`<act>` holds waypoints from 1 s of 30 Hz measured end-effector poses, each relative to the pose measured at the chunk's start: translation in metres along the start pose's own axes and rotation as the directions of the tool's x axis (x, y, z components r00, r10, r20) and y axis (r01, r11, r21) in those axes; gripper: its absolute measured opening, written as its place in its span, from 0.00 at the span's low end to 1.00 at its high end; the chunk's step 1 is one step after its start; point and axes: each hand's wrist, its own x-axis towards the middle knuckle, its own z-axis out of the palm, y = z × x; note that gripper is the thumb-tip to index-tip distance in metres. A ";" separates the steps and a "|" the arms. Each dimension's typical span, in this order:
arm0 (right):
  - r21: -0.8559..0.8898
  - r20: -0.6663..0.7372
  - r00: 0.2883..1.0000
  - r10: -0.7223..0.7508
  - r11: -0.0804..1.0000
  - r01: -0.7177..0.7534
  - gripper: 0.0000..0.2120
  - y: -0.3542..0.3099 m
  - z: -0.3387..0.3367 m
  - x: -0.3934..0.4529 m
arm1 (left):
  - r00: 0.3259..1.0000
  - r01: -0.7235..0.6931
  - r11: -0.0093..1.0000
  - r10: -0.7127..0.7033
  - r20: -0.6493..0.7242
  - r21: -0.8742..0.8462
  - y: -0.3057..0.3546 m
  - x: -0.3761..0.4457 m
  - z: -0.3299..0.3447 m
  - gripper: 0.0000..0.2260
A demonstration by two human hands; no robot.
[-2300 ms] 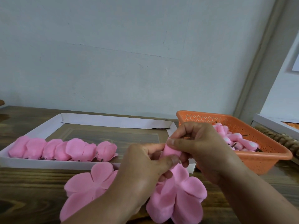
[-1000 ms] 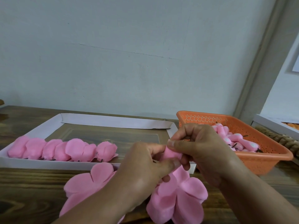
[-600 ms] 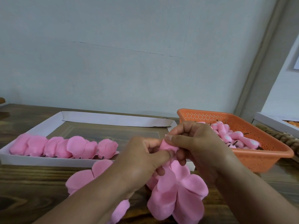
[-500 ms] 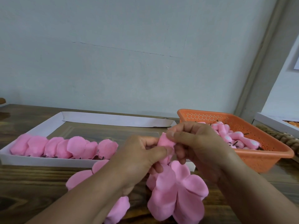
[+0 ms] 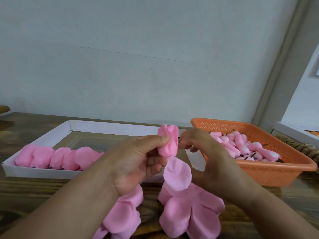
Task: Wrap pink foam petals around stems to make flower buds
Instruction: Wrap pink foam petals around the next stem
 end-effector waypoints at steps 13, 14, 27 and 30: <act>0.215 -0.041 0.998 -0.041 0.976 0.049 0.11 -0.015 -0.002 0.002 | 0.998 0.060 0.996 -0.058 0.023 -0.070 -0.002 0.001 0.002 0.11; 0.226 -0.032 0.999 -0.041 0.973 0.047 0.11 -0.015 -0.002 0.002 | 0.998 0.059 0.996 -0.057 0.031 -0.060 -0.002 0.001 0.002 0.13; 0.313 -0.207 0.970 0.130 0.948 -0.060 0.07 -0.013 0.003 0.004 | 0.998 0.005 0.998 -0.008 0.065 0.055 -0.007 -0.002 0.008 0.02; 0.256 -0.217 0.970 0.108 0.965 -0.050 0.06 -0.014 0.003 0.004 | 0.994 -0.004 0.998 -0.003 0.112 0.060 -0.007 -0.003 0.008 0.05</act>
